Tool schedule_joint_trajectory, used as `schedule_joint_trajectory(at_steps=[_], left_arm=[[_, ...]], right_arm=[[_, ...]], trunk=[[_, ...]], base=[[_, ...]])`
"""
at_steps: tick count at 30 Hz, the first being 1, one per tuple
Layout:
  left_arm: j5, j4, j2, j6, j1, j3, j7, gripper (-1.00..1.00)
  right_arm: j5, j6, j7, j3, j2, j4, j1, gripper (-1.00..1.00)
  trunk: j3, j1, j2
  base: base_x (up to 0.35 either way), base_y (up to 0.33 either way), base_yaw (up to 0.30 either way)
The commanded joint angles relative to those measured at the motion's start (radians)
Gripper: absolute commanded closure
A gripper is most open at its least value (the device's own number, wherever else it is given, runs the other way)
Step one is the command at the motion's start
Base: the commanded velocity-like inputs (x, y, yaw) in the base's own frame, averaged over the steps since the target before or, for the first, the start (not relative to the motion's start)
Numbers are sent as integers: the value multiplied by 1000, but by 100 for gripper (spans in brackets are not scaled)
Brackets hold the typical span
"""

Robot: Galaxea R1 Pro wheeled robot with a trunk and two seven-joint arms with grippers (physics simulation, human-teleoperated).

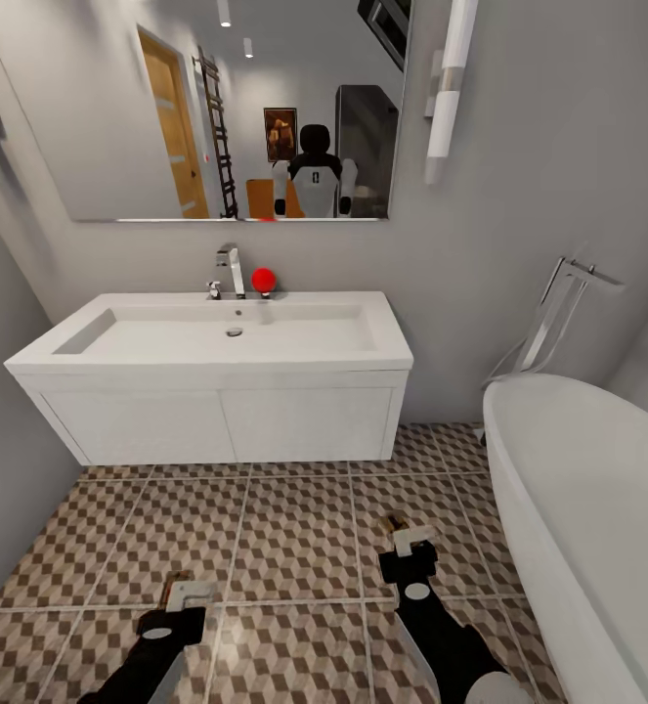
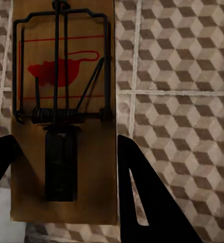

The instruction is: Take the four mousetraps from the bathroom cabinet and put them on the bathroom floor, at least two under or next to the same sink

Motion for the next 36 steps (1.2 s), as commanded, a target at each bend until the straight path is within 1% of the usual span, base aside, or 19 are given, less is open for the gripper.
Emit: schedule_joint_trajectory(at_steps=[1, 3, 5, 8, 16, 26, 30, 36], left_arm=[[9, -42, 1, 5, 0, -8, 9, 100], [9, -97, 1, 6, -1, -9, 10, 100], [10, -141, 1, 7, -1, -10, 11, 100], [9, -164, 2, 7, -1, -9, 12, 100], [9, -181, 2, 7, -1, -9, 13, 100], [9, -186, 2, 7, -1, -9, 14, 100], [9, -184, 2, 7, -1, -10, 13, 100], [9, -180, 1, 6, -1, -11, 13, 100]], right_arm=[[7, 6, -4, -3, -12, -7, 0, 100], [7, 5, -4, -10, -27, -18, 0, 100], [7, 5, -4, -14, -37, -28, 0, 100], [5, 5, -3, -16, -40, -34, 0, 100], [4, 3, -2, -15, -36, -37, 0, 100], [4, 0, -1, -16, -36, -38, 0, 100], [4, -1, -1, -16, -36, -40, 0, 100], [4, -2, -2, -16, -38, -75, 0, 100]], trunk=[[-1, 0, 0], [-1, 0, 0], [-1, 0, 0], [-1, 0, 0], [-1, 0, 0], [-33, 38, -70], [-51, 54, -98], [-79, 77, -140]], base=[[0, 0, 0], [0, 0, 0], [0, 0, 0], [0, 0, 0], [0, 0, 0], [0, 0, 0], [0, 0, 0], [0, 0, 0]])
